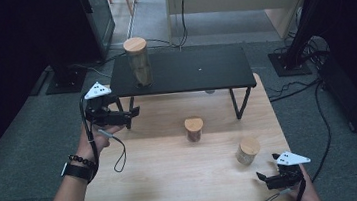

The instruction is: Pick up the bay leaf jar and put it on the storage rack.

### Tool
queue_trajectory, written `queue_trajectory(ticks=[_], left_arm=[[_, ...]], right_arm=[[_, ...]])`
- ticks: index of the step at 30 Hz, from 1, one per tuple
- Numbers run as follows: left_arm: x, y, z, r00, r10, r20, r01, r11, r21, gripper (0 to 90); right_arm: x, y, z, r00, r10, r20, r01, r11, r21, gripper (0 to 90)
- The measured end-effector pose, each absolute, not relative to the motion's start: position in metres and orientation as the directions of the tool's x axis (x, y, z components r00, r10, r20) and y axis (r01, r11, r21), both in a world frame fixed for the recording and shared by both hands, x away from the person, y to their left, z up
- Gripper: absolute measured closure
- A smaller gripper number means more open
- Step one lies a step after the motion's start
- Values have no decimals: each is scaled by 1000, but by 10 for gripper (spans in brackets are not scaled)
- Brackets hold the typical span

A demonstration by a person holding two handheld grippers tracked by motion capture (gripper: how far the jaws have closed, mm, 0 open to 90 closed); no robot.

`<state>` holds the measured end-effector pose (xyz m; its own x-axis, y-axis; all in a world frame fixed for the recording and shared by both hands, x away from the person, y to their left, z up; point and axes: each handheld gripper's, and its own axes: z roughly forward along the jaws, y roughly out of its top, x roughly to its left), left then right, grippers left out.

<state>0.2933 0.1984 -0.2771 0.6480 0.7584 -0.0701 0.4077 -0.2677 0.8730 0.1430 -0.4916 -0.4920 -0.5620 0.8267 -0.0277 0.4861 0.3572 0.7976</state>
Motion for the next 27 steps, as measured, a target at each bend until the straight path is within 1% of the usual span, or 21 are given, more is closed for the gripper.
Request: queue_trajectory(ticks=[4, 11, 27], left_arm=[[290, 202, -287, 646, 760, -72, 401, -258, 879, 8], [288, 210, -305, 643, 760, -94, 421, -248, 872, 11], [277, 227, -341, 654, 748, -113, 408, -222, 886, 11]], right_arm=[[143, -491, -492, -560, 828, -26, 488, 355, 798, 1], [143, -491, -492, -559, 828, -27, 490, 356, 796, 1], [143, -489, -491, -554, 832, -28, 494, 355, 794, 1]])
